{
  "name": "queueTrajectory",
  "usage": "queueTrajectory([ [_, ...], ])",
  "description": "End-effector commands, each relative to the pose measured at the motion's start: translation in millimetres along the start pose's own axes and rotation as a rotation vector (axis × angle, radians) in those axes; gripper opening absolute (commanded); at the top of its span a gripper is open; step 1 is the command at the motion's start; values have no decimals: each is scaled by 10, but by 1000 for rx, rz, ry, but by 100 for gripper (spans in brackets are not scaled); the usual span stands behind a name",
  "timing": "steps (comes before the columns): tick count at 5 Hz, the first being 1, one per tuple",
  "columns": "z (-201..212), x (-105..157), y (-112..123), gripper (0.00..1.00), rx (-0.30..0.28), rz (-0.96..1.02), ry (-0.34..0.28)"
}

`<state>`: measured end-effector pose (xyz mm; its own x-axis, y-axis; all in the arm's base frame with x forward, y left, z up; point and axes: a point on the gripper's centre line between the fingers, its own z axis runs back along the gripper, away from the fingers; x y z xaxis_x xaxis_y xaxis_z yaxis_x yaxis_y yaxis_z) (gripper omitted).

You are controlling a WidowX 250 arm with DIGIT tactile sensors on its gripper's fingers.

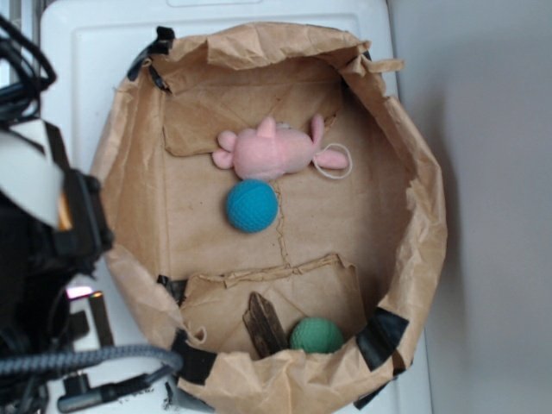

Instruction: Grab the pink bunny.

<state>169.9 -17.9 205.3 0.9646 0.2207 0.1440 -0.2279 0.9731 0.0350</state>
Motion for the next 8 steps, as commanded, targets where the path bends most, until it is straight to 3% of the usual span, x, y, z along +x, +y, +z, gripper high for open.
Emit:
queueTrajectory([
  [1,-262,501,41,100,-40,-2,17],
  [3,-526,1452,-73,100,-20,136,1],
  [7,-526,1452,-73,100,-20,136,1],
  [8,-675,1380,69,100,-45,94,-23],
])
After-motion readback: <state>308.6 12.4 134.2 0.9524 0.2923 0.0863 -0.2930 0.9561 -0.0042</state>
